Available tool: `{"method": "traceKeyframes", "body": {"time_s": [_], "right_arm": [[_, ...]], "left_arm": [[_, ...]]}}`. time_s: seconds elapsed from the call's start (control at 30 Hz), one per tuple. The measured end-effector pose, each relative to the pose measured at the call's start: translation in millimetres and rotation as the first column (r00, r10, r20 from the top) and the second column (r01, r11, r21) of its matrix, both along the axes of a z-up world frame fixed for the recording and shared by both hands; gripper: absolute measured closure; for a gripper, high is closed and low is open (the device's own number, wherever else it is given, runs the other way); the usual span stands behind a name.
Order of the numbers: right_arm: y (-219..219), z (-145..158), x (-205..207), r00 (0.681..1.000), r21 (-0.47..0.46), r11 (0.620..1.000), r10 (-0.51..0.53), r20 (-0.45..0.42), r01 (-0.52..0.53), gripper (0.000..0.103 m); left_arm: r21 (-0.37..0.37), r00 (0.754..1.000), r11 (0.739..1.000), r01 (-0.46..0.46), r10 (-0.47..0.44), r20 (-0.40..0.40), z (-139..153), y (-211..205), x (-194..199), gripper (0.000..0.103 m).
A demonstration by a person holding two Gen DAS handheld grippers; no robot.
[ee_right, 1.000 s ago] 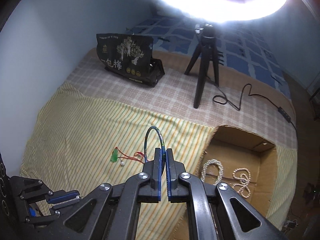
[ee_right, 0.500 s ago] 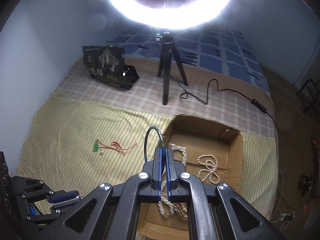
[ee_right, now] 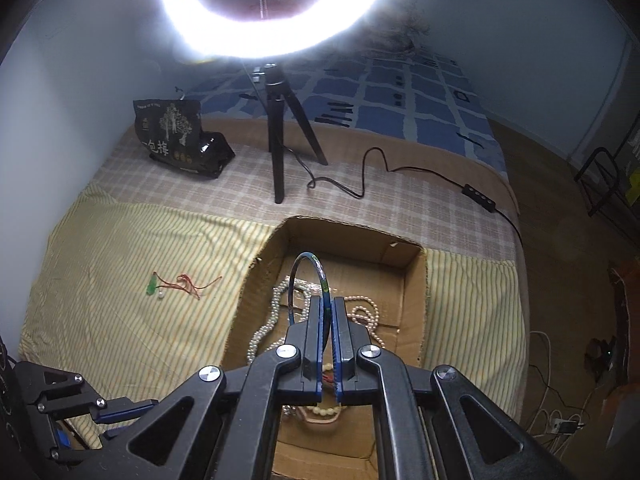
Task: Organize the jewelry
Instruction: 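Carry the pearl earring and blue bangle over the cardboard box with both grippers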
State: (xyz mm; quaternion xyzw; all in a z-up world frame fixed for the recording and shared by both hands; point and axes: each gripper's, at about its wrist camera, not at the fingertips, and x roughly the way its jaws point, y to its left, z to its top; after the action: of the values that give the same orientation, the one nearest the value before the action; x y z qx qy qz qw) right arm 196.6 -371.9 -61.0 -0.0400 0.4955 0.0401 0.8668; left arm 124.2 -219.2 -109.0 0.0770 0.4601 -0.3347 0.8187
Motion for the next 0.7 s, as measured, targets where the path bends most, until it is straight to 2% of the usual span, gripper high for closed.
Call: {"method": "traceKeyframes", "body": {"time_s": [0.7], "right_arm": [[-37, -20, 5, 0.999, 0.009, 0.999, -0.042, -0.023, 0.042, 0.102]], "left_arm": [[0.025, 0.998, 0.998, 0.057, -0.057, -0.008, -13, -45, 1, 0.097]]}}
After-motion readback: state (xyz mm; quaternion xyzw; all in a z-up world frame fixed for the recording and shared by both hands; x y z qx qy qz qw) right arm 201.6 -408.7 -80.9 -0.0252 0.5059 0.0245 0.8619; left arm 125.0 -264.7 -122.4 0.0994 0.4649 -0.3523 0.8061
